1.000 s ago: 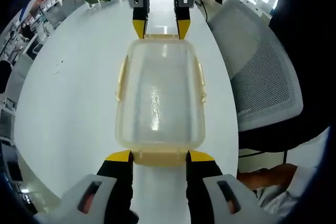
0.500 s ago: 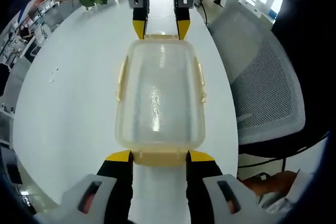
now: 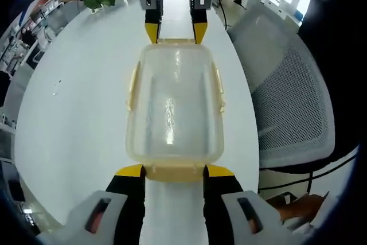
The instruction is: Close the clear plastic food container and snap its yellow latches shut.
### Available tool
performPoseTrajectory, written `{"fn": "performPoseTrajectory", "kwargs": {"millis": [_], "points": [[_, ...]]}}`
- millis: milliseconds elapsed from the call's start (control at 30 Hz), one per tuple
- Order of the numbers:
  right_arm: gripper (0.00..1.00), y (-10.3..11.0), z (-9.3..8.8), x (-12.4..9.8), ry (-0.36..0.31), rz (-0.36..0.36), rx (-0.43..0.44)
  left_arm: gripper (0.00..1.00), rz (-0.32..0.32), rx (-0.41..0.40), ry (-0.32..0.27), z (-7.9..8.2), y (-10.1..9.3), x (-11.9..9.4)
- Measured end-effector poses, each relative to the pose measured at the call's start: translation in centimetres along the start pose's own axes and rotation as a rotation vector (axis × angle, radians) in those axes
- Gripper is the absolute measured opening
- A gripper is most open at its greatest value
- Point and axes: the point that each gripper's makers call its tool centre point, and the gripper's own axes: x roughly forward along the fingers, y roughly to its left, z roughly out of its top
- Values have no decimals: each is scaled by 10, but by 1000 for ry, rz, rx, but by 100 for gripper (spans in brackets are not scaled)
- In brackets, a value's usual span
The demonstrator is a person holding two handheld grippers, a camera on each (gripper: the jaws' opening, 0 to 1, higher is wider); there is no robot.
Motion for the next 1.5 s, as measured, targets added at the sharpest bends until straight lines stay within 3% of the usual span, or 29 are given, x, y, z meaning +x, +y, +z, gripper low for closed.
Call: {"fn": "performPoseTrajectory", "kwargs": {"millis": [1500], "points": [[38, -1, -73, -13, -5, -4, 19, 38, -15, 12, 6, 68, 0, 30]]}}
